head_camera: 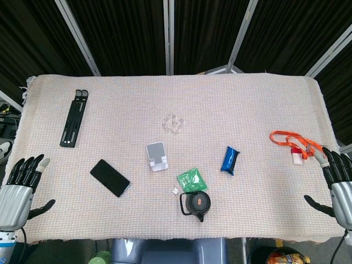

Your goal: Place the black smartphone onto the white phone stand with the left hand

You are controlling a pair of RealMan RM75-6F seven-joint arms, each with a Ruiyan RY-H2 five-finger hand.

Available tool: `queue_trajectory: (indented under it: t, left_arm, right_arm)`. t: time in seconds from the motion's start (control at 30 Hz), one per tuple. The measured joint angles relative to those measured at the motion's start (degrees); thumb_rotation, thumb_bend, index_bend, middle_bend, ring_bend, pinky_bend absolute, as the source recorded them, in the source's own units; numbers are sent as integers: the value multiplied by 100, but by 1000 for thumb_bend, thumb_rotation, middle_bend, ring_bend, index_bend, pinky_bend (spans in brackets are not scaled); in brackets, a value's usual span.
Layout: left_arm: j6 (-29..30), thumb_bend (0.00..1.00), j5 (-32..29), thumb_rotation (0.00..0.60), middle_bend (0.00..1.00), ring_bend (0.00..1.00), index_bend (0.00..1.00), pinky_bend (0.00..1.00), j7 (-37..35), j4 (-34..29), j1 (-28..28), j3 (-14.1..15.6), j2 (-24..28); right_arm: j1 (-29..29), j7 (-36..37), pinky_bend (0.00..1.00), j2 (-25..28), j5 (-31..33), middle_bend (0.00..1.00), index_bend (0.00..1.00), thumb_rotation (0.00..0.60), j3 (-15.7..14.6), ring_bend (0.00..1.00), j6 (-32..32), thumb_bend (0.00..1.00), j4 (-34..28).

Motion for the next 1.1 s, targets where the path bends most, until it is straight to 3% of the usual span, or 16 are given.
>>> queue_trajectory:
  t: [0.33, 0.5, 0.77, 0.93, 1.1]
  left_arm:
    - [-137, 0, -132, 600, 0, 0, 0, 0, 87, -37, -40, -14, 8]
    - [-528, 0, -216, 600, 0, 0, 0, 0, 90, 27, -241, -45, -55]
    - [-2171, 0, -347, 600, 0, 5, 1, 33, -10, 732, -1368, -293, -480]
    - [-3169, 0, -340, 600, 1, 120, 71, 170, 30, 1553, -2219, -445, -1021]
    - [-3761, 0, -313, 600, 12, 141, 108, 190, 252, 2177, -2711, -467, -1448]
  right_arm:
    - [-8, -63, 0, 21, 52, 0, 0, 600, -14, 0, -61, 0, -23]
    - [-10, -245, 0, 69, 257, 0, 0, 600, -23, 0, -208, 0, -53]
    - [26, -377, 0, 38, 450, 0, 0, 600, 47, 0, -290, 0, -59]
    - [73, -482, 0, -3, 633, 0, 0, 600, 97, 0, -413, 0, -47]
    - [127, -619, 0, -59, 771, 0, 0, 600, 126, 0, -535, 0, -39]
